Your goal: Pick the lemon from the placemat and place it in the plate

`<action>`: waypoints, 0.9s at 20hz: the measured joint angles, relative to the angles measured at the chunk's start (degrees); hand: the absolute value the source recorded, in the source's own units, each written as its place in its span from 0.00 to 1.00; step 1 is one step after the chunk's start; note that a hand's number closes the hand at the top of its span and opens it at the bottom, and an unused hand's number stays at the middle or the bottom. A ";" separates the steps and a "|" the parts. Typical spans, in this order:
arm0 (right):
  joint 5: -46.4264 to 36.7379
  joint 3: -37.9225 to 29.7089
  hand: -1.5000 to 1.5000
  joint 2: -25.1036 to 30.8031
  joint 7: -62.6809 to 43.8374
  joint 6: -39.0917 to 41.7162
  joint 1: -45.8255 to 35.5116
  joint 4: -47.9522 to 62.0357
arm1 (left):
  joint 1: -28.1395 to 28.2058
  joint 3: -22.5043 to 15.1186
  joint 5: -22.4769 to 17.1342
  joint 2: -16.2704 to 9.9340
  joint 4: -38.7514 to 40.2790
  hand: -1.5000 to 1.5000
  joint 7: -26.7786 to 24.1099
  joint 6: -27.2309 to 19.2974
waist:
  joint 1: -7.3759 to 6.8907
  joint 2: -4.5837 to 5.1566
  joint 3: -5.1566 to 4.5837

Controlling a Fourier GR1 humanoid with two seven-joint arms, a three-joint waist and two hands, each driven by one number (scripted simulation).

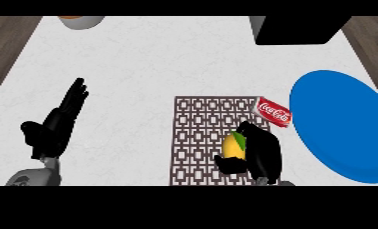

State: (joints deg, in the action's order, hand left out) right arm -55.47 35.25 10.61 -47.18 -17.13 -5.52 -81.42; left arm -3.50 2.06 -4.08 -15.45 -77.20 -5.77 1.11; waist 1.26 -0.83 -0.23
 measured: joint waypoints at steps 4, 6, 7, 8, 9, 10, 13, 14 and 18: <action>4.20 -6.94 1.00 12.92 7.09 -3.66 6.73 -2.46 | 1.61 1.60 -0.57 -0.09 0.24 0.50 -0.39 -1.00 | 3.59 -0.31 0.29; 6.99 -10.60 1.00 18.60 11.38 -5.65 9.85 -3.17 | 2.42 2.23 -0.69 -0.24 0.29 0.50 -0.67 -1.37 | 4.81 -0.40 0.41; 8.82 -12.47 1.00 21.18 13.72 -6.47 11.21 -3.77 | 2.93 2.59 -0.78 -0.43 0.34 0.50 -0.80 -1.43 | 5.17 -0.46 0.45; 10.82 -14.26 1.00 23.53 16.29 -7.38 12.75 -4.23 | 3.28 2.76 -0.86 -0.48 0.21 0.50 -0.91 -1.47 | 5.50 -0.52 0.49; 12.81 -16.09 1.00 25.95 18.94 -8.12 14.25 -4.64 | 3.76 2.87 -0.95 -0.42 0.09 0.50 -1.12 -1.48 | 5.70 -0.57 0.51; 15.01 -17.88 1.00 28.17 21.71 -8.78 15.75 -5.27 | 4.12 3.07 -1.06 -0.39 0.07 0.50 -1.35 -1.54 | 5.92 -0.61 0.50; 22.08 -23.64 1.00 34.07 30.11 -10.13 19.87 -6.49 | 4.94 3.58 -1.26 -0.75 -0.13 0.50 -1.73 -1.41 | 6.35 -0.71 0.51; 24.53 -25.67 1.00 35.85 32.91 -10.38 21.28 -7.04 | 5.11 3.76 -1.38 -1.01 -0.43 0.50 -1.60 -1.29 | 6.46 -0.78 0.50; 34.74 -34.84 1.00 40.51 44.94 -11.67 25.84 -7.52 | 5.84 3.63 -1.37 -0.79 -0.67 0.50 -2.09 -1.12 | 6.35 -0.77 0.47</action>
State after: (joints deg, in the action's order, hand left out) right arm -20.73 0.41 51.12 -2.24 -28.80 20.32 -88.94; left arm 2.34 5.69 -5.45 -16.24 -77.87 -7.86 -0.02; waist 7.61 -1.60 0.25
